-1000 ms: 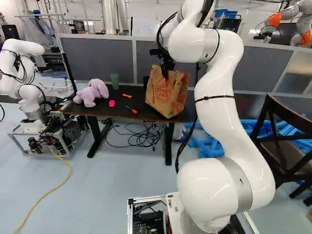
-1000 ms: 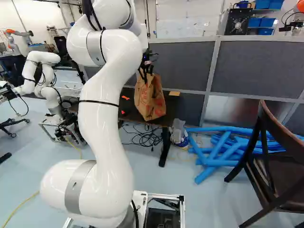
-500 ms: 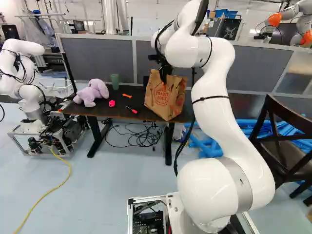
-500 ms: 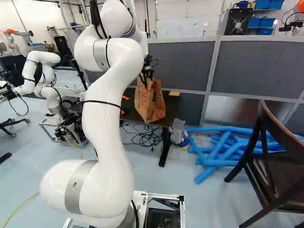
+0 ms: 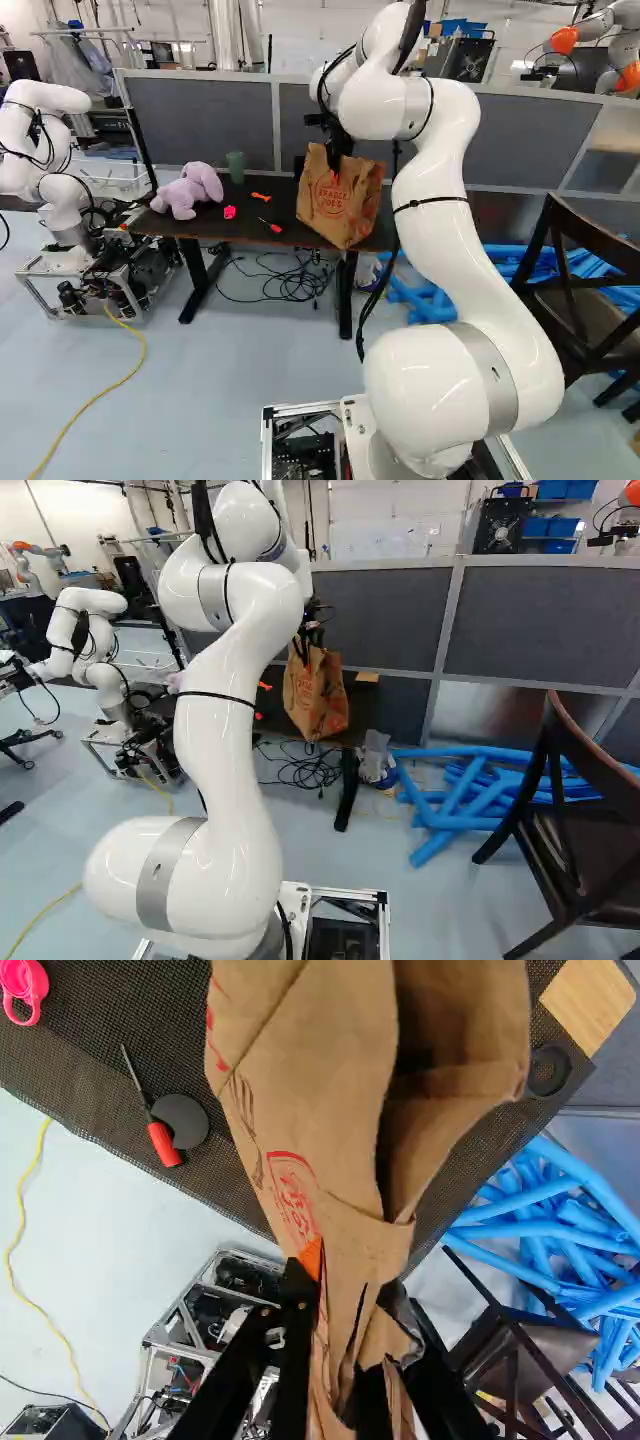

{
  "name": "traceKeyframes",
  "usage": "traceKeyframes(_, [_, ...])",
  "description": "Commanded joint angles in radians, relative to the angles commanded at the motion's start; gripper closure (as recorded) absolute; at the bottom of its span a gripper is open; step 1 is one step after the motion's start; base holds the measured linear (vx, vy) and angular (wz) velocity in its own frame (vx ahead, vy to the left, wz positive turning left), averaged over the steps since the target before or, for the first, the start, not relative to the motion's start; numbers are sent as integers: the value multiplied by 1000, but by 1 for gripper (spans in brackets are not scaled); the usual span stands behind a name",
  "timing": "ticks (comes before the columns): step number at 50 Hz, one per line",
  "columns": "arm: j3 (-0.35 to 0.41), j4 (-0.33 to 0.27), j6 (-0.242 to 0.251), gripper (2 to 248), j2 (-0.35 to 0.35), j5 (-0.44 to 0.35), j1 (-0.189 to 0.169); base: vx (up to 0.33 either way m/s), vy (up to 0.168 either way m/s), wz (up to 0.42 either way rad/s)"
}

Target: Pick up the bag on the ground and place it on the table

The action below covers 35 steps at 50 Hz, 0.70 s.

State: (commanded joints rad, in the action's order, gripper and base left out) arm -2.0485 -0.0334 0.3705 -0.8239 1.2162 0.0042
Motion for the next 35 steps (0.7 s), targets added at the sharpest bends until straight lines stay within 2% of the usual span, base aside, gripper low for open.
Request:
traceKeyframes(4, [0, 0, 0, 190, 0, 0, 0, 0, 0, 0])
traceKeyframes(5, [0, 0, 0, 157, 0, 0, 0, 0, 0, 0])
traceKeyframes(9, [0, 0, 0, 157, 0, 0, 0, 0, 0, 0])
traceKeyframes(10, [0, 0, 0, 122, 0, 0, 0, 0, 0, 0])
traceKeyframes(14, [0, 0, 0, 122, 0, 0, 0, 0, 0, 0])
traceKeyframes(15, [0, 0, 0, 86, 0, 0, 0, 0, 0, 0])
traceKeyframes(19, [0, 0, 0, 86, 0, 0, 0, 0, 0, 0])
traceKeyframes(20, [0, 0, 0, 50, 0, 0, 0, 0, 0, 0])
traceKeyframes(25, [1, 0, 0, 50, 7, 0, 0, 0, 0, 0])
traceKeyframes(26, [2, 0, 0, 13, 9, 0, 0, 0, 0, 0])
traceKeyframes(35, [5, 0, 0, 3, 29, 0, 0, 0, 0, 0])
